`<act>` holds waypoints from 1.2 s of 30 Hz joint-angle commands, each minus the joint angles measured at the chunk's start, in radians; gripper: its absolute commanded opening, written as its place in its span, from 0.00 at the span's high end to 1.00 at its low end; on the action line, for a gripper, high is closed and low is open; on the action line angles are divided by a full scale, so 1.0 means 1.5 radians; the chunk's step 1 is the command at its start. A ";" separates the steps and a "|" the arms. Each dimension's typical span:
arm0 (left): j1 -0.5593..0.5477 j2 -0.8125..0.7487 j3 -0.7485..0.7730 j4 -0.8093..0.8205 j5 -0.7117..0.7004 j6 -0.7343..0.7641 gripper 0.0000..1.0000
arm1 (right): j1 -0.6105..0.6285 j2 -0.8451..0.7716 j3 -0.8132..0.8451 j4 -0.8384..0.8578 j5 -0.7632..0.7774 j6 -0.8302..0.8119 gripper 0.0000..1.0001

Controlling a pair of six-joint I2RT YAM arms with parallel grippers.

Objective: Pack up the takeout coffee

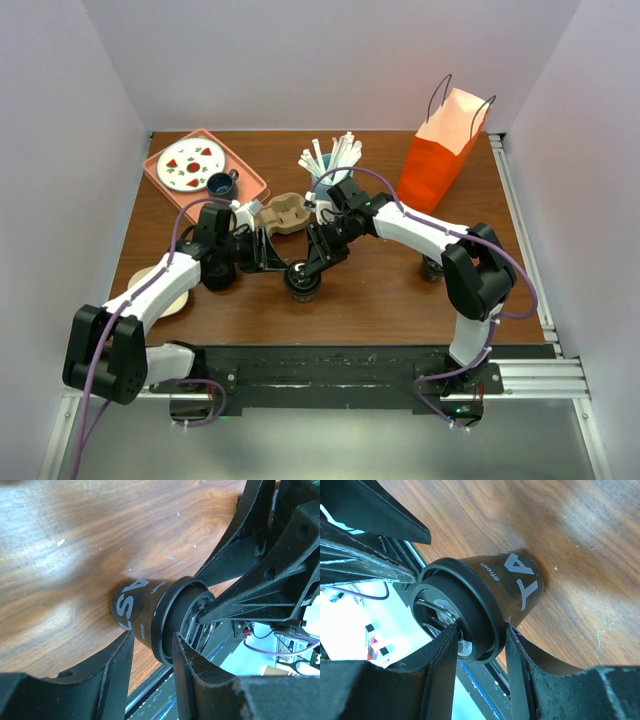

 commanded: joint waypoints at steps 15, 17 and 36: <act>-0.004 0.052 -0.049 0.053 -0.006 0.002 0.68 | 0.003 0.010 -0.076 0.014 0.050 -0.018 0.64; -0.006 0.054 -0.050 0.042 -0.037 0.000 0.70 | 0.004 0.012 -0.090 0.021 0.053 -0.019 0.65; -0.045 0.065 0.021 -0.050 -0.122 -0.001 0.66 | 0.003 -0.005 -0.140 0.052 0.088 0.013 0.71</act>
